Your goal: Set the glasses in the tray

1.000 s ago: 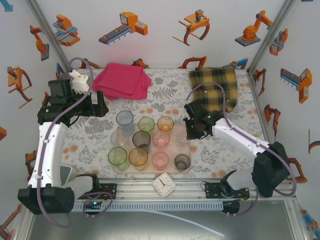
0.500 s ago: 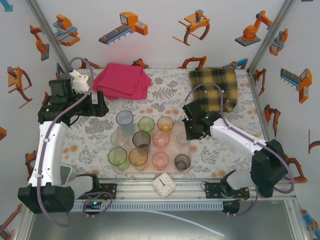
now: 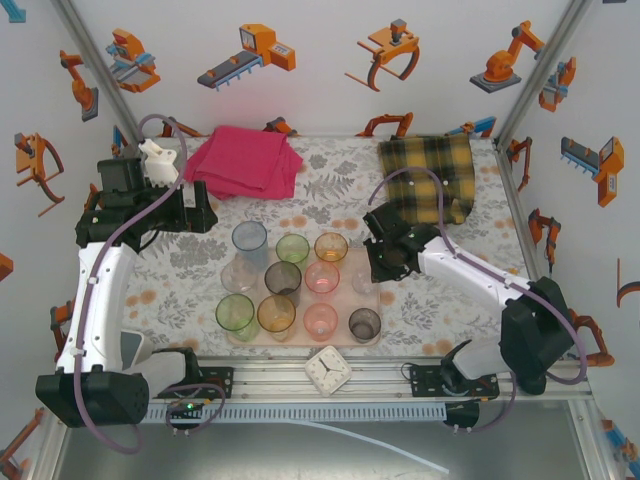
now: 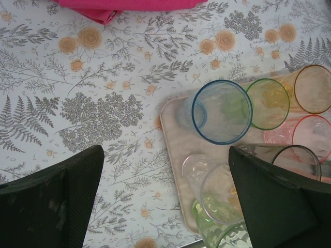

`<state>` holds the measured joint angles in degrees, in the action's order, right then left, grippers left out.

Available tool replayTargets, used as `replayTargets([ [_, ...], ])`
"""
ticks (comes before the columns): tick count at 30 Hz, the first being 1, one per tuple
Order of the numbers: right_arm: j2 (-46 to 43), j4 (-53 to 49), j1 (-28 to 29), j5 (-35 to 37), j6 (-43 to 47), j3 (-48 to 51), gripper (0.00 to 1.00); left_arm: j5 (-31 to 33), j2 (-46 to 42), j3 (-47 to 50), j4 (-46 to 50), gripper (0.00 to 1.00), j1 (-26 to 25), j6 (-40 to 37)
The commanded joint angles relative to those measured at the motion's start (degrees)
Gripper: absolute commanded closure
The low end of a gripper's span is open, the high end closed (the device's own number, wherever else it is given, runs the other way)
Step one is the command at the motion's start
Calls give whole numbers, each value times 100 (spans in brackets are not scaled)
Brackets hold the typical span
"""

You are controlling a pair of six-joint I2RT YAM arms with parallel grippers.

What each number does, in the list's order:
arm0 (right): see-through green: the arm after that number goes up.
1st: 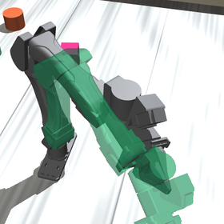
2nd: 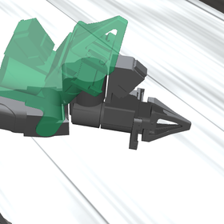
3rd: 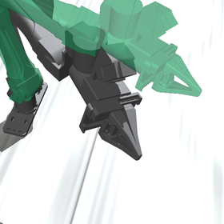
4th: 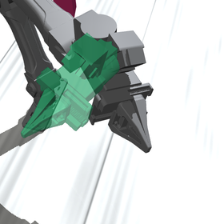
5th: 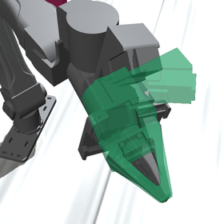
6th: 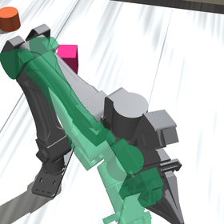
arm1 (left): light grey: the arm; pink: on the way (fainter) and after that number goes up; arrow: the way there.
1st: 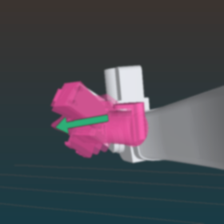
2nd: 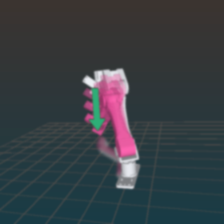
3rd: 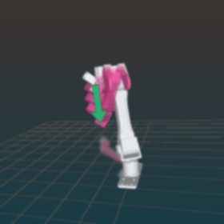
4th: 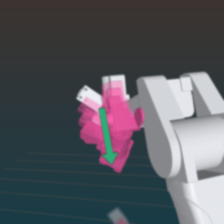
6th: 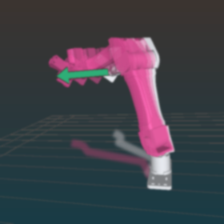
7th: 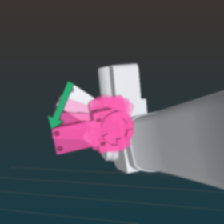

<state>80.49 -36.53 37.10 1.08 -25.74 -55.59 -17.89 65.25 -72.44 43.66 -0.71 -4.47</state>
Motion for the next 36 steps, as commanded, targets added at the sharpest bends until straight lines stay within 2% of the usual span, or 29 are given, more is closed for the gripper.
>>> replayTargets([
  [1, 59, 67, 50, 112, -58, 23, 76, -105, 12, -129, -86, 1, 27, 82],
  [6, 102, 63, 52, 95, -48, 15, 74, -112, 19, -136, -81, 1, 33, 80],
  [9, 112, 85, 52, 59, -37, 24, 78, -105, 32, -129, -86, 1, 31, 79],
  [19, 230, 82, 60, -49, -37, -7, 79, -103, 45, -156, -72, 1, 27, 65],
  [31, 117, 51, 62, 63, 12, -143, 65, -52, 75, -237, -42, 1, 27, 30],
  [36, 60, -115, 56, 353, 173, -413, 60, -44, 75, -252, -31, 1, 27, 18],
])
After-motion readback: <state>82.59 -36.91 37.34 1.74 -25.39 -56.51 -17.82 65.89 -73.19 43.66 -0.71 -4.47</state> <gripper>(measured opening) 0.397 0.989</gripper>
